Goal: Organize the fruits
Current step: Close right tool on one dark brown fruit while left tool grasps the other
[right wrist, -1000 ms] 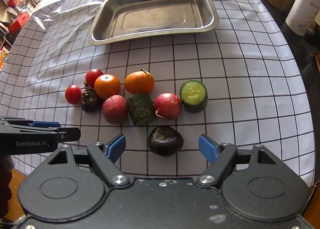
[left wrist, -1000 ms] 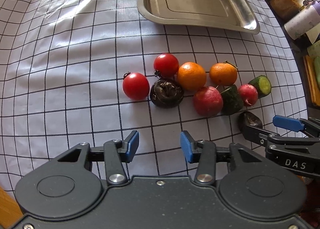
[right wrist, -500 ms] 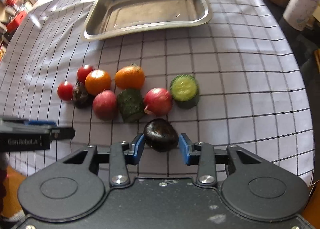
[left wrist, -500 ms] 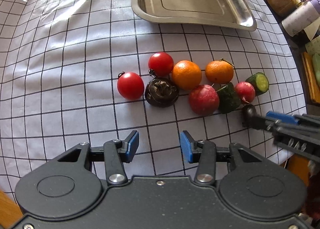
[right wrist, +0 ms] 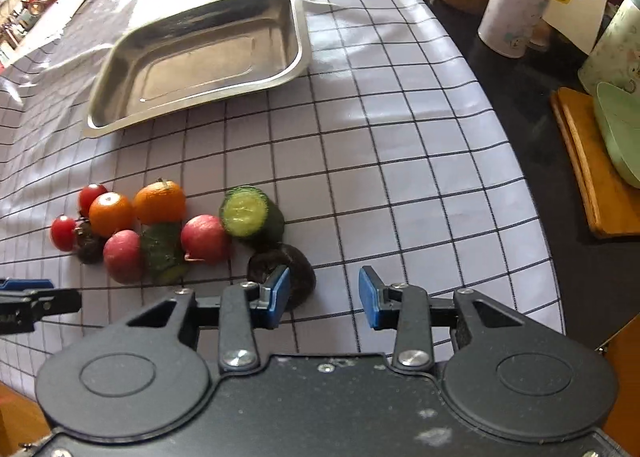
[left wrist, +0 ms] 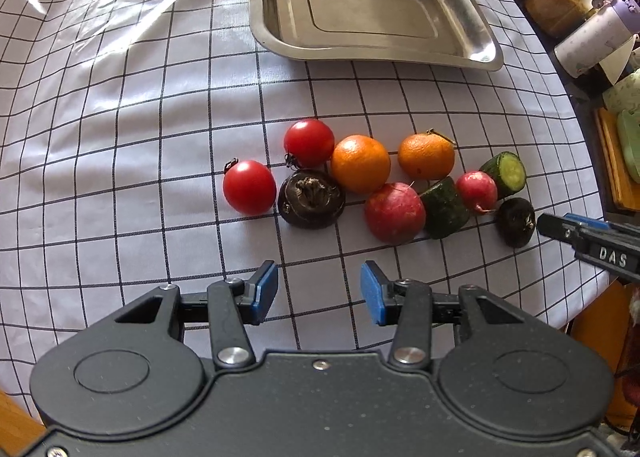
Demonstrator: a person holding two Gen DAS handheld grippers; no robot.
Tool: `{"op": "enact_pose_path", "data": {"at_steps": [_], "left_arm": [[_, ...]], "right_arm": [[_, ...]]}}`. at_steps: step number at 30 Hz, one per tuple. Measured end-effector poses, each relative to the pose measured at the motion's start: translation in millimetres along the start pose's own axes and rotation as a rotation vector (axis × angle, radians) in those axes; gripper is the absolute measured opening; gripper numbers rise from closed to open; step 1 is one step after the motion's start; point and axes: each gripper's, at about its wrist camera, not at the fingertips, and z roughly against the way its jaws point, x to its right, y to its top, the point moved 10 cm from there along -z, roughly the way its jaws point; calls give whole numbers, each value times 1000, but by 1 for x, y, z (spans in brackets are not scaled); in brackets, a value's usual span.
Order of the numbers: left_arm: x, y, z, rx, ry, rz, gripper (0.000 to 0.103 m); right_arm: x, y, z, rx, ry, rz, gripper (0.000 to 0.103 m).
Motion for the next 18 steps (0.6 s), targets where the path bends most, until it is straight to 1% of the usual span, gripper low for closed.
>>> {"op": "enact_pose_path", "data": {"at_steps": [5,12,18], "left_arm": [[2,5,-2,2,-14,5,52],[2,15,-5,5,-37,33,52],[-1,21,-16,-20,-41,70,52]], "right_arm": [[-21,-3,2,16,55,36,42],[-32,-2,-11,-11,35,79,51],[-31,-2,-23,-34,24,89,53]]}}
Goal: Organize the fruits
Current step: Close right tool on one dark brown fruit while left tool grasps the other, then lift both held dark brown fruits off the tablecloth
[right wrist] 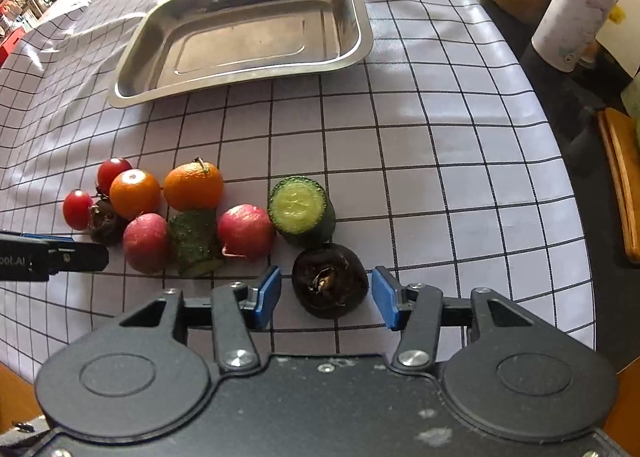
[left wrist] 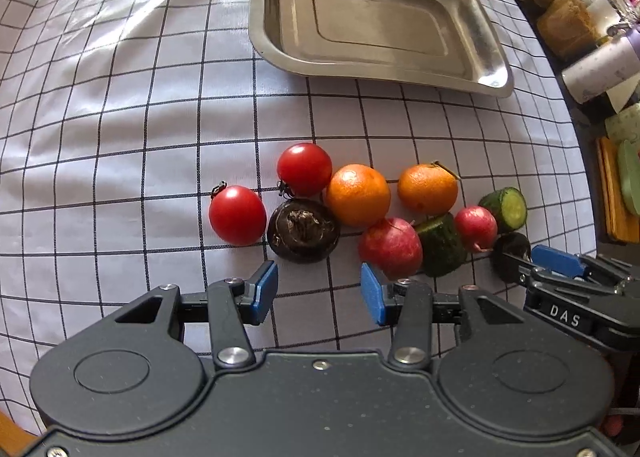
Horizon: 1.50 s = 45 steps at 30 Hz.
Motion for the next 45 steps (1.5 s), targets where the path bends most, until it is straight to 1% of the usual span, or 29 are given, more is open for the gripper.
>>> {"op": "enact_pose_path", "data": {"at_steps": [8,12,16,20,23,27,31,36,39,43,44,45], "left_arm": [[-3,10,-12,-10,26,32,53],[-3,14,-14,-2,48,27,53],[-3,16,-23,-24,63,39,54],[-1,17,-26,-25,74,39,54],[1,17,-27,-29,81,33,54],[4,16,-29,-42,82,20,58],[7,18,-31,-43,93,20,59],[7,18,-32,-44,87,19,58],[8,18,-33,-44,86,16,58],[7,17,-33,-40,82,11,58],[7,17,-32,-40,80,10,58],[5,16,-32,-39,81,12,56]], "right_arm": [[1,0,-9,-21,11,16,53],[1,0,-13,-24,0,34,53],[2,-1,-18,-47,10,33,53],[3,0,-19,-47,14,45,54],[1,-1,-20,-51,21,57,58],[-5,-3,-21,-56,33,94,67],[-8,-3,-22,-58,42,100,72],[-8,-4,-22,-59,53,104,77],[-11,-4,-22,-57,51,122,79],[-12,-6,-21,-50,44,137,79],[-12,-6,-21,-50,43,133,78],[-11,-6,-21,-51,42,125,74]]}}
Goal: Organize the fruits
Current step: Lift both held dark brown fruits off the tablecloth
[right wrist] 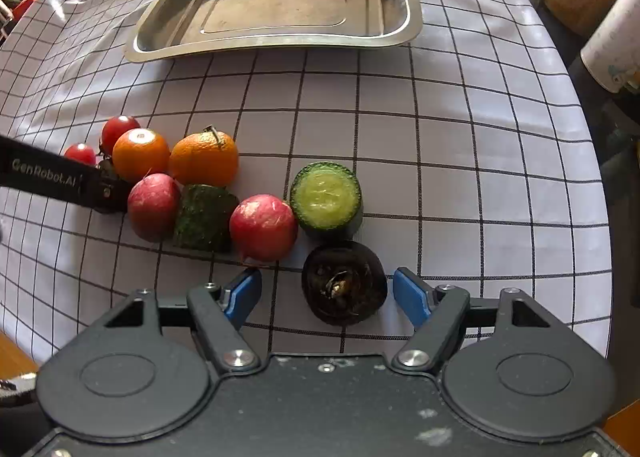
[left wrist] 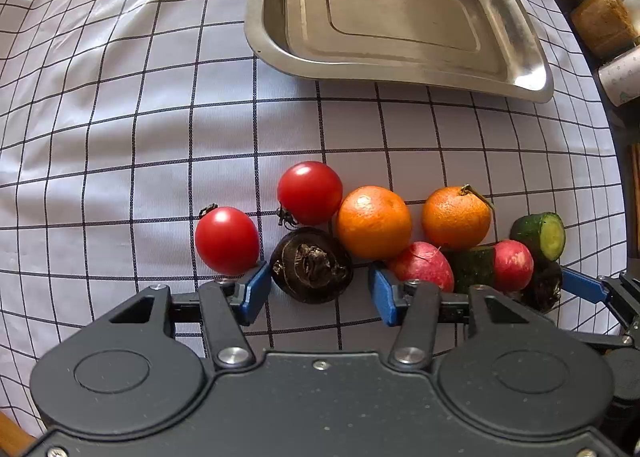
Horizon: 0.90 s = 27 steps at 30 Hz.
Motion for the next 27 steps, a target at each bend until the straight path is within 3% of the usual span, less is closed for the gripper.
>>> {"op": "enact_pose_path", "data": {"at_steps": [3,5,6,7,14,20,27], "left_arm": [[-5,-1,2,2,-2,1,52],[-9,-2,4,4,-29,15,52],[-10,-3,4,0,-43,23,52],[-12,-3,5,-3,-54,26,52],[-14,-15,23,27,-66,-11,52],[-14,-30,44,0,-51,-45,52],[-15,-40,58,-79,-44,-53,52]], "right_arm": [[3,2,1,0,1,-33,69],[5,3,4,-2,10,-53,59],[5,3,5,-1,5,-57,49],[5,3,6,1,-4,-56,46],[1,0,20,28,-2,-77,46],[4,2,39,43,20,-125,46],[5,0,46,-83,41,-186,46]]}}
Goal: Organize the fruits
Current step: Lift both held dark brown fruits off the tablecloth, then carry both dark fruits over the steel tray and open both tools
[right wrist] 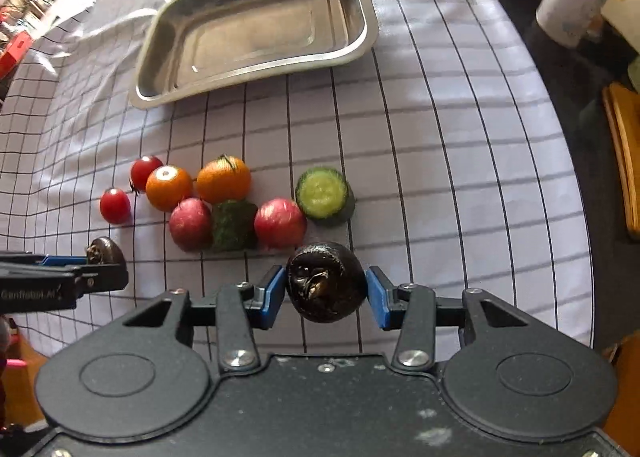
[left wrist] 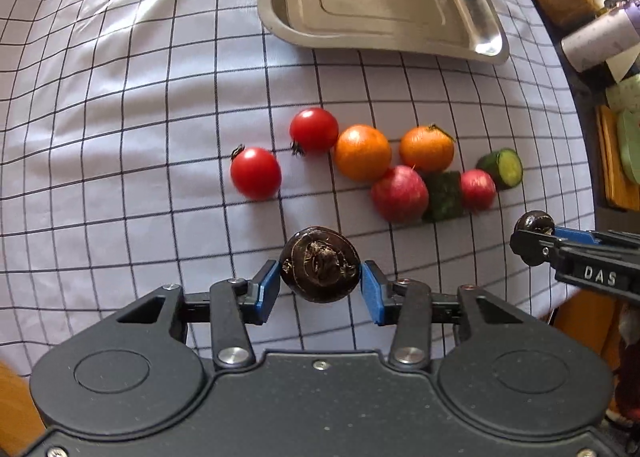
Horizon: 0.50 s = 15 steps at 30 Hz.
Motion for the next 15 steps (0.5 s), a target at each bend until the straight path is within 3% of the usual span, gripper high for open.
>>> {"op": "enact_pose_path", "data": {"at_steps": [6,15], "left_arm": [[7,11,8,-52,-42,2,52],[17,83,22,0,-23,22,52]], "right_arm": [[-6,2,-5,-138,100,-76,46],[-21,67,4,-111,103,11,46]]}}
